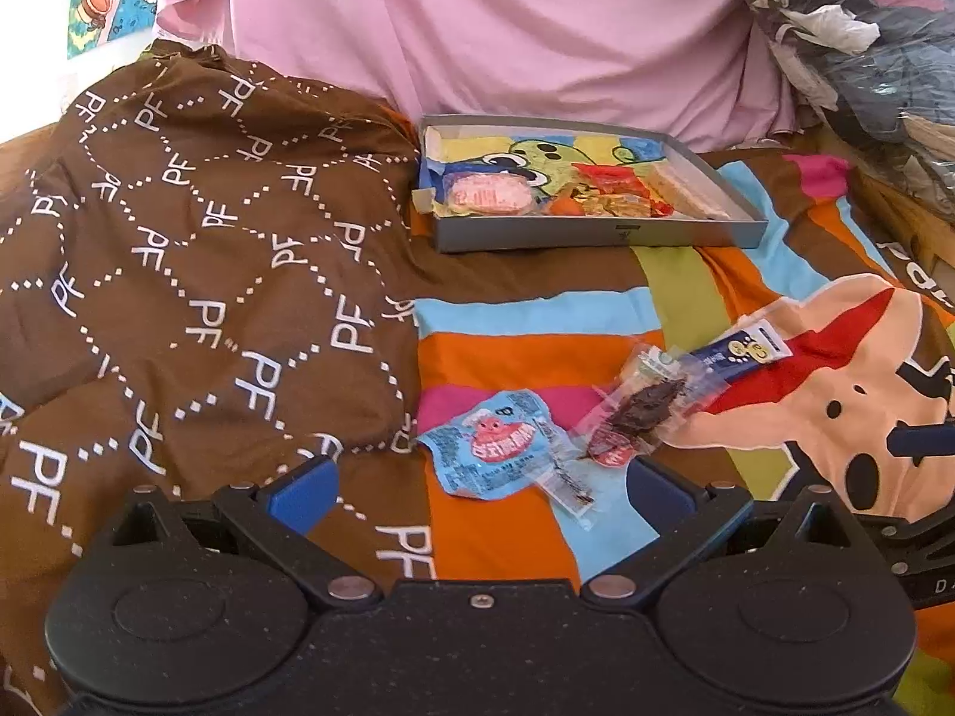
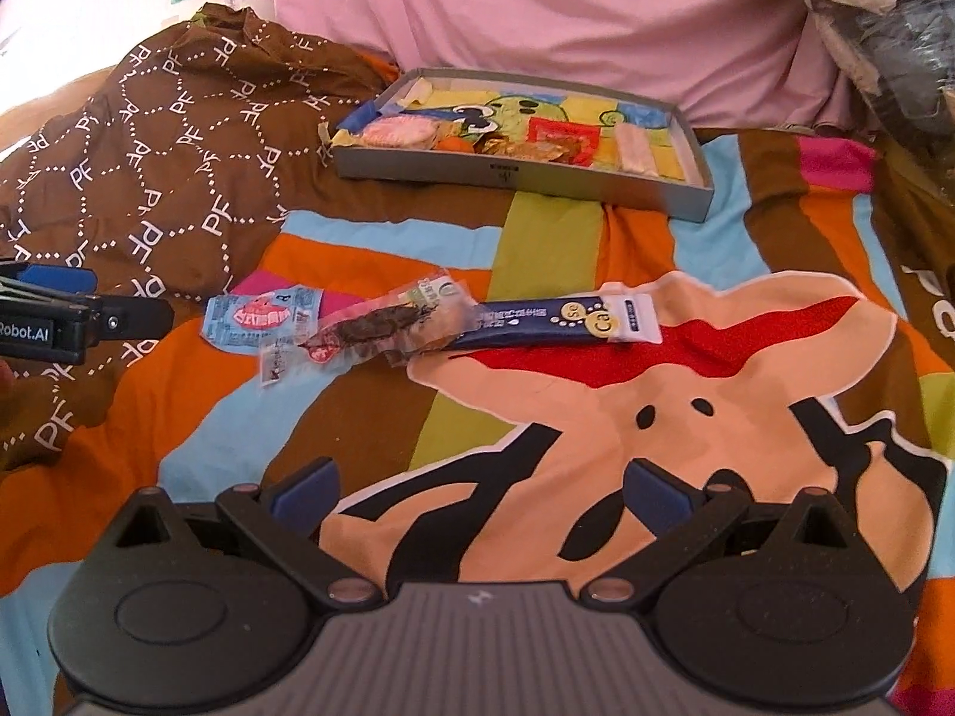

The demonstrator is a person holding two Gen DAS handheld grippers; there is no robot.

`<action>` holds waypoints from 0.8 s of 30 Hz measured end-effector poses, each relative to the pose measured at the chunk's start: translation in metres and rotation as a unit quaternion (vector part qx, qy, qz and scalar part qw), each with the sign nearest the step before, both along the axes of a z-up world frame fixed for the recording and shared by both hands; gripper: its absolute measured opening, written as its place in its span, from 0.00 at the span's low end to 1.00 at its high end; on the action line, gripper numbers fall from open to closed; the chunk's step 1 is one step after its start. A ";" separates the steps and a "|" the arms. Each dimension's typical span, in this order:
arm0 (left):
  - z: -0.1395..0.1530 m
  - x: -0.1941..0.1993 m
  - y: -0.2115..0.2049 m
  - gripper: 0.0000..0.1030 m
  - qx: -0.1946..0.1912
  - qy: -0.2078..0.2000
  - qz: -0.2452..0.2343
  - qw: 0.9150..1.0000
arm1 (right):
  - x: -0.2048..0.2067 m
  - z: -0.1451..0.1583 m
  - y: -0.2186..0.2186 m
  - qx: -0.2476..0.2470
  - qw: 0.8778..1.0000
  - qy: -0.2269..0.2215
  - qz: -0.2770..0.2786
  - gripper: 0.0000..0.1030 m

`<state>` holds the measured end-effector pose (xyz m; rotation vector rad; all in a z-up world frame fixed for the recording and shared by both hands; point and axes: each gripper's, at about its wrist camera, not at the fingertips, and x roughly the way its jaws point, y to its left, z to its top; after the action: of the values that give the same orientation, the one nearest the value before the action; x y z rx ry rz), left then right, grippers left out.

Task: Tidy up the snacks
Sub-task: 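Move both tools back over the remaining snacks on the bedspread, then grasp the clear dried-meat pack with the right tool while the left tool grasps the blue crab-print pack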

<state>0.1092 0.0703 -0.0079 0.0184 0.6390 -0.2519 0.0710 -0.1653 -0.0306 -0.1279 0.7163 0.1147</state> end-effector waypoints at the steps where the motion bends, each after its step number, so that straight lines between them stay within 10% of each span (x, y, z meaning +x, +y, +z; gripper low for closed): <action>1: 0.000 0.002 0.001 0.99 0.001 0.000 0.001 1.000 | 0.002 0.000 0.001 0.002 1.000 0.002 0.002 1.00; 24: -0.016 0.065 0.016 0.99 0.088 0.020 -0.148 0.985 | 0.083 -0.014 0.025 0.100 0.993 0.052 0.038 1.00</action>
<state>0.1747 0.0865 -0.0236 0.2811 0.6972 -0.4837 0.1540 -0.1402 -0.0449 0.0435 0.8006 0.2676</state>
